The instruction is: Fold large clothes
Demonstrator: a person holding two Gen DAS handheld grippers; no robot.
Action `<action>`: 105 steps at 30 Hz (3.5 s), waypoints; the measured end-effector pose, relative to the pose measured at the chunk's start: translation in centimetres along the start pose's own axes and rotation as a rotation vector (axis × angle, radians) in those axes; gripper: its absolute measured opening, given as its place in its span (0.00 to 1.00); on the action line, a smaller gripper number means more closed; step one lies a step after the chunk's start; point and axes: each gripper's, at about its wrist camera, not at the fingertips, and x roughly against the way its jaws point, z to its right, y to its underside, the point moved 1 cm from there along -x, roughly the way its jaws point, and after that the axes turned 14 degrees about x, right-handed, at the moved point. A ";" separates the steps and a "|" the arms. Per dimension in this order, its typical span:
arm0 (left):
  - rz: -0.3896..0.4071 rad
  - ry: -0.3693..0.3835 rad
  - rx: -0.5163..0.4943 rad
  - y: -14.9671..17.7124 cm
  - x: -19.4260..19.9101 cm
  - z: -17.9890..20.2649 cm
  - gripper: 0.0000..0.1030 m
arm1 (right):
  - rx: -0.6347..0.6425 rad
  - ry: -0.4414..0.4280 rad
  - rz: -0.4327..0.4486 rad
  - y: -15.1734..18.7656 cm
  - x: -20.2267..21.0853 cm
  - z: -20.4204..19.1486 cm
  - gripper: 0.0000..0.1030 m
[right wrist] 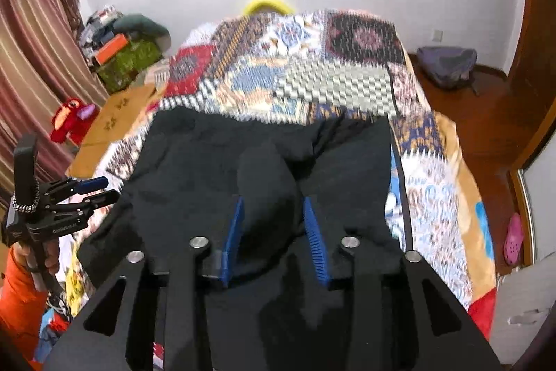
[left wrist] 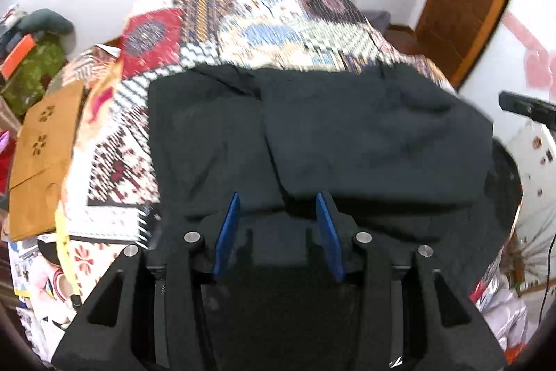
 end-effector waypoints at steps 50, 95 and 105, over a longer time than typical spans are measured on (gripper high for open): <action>-0.010 -0.226 0.232 4.5 1.3 -13.1 0.69 | -0.152 0.206 -0.157 9.8 2.0 7.0 0.51; -0.015 0.221 0.443 2.7 5.8 -12.2 0.22 | -0.245 -0.004 0.119 6.0 4.1 7.5 0.08; 0.054 0.298 0.482 -8.5 2.8 -12.9 0.22 | -0.170 0.056 0.142 -3.1 -2.2 10.4 0.06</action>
